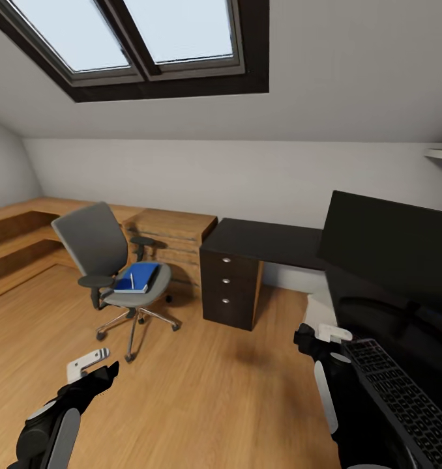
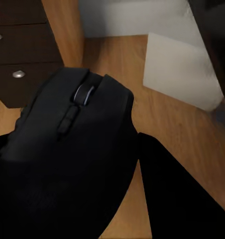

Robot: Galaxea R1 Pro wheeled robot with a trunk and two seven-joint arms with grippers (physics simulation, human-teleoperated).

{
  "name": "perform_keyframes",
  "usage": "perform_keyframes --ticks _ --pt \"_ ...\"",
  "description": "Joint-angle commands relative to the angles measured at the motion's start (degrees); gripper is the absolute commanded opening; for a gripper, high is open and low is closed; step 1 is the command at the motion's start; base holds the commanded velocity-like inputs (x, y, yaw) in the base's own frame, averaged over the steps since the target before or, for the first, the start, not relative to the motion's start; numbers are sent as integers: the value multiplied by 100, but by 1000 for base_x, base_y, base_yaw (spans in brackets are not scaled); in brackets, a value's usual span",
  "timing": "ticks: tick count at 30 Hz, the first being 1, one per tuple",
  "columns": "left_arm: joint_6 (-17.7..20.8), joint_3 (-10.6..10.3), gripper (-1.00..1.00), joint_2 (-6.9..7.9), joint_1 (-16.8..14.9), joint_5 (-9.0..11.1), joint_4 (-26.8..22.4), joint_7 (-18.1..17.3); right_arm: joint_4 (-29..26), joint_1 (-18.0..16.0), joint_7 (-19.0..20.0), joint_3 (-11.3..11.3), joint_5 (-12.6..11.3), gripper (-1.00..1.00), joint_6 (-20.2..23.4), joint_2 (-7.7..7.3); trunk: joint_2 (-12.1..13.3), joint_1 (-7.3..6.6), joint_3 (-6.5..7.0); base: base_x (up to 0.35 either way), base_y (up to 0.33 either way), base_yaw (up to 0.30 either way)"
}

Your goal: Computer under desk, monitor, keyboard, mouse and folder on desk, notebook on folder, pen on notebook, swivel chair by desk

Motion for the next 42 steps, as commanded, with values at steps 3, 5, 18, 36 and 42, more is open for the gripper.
perform_keyframes --ticks 3,5,18,36,42 --pt "22 3 100 -2 -3 60 -6 41 -8 -5 -11 -7 -6 -100 27 5 -4 3 -6 246 258 0" --pt "22 2 100 -2 -5 60 -6 41 -8 -5 -14 -8 -6 -100 28 5 -4 3 -6 246 258 0" --pt "6 -103 100 -11 -1 48 -4 49 -17 -5 -15 -4 -6 -100 27 -3 -4 3 -6 261 238 0" --pt "-30 -467 100 -8 -1 34 82 64 -252 79 -14 9 -8 -100 40 5 -4 3 -6 290 185 1" --pt "-31 -527 100 -11 -1 34 82 66 -277 116 -15 17 -7 -100 38 5 -4 3 -6 297 154 143"
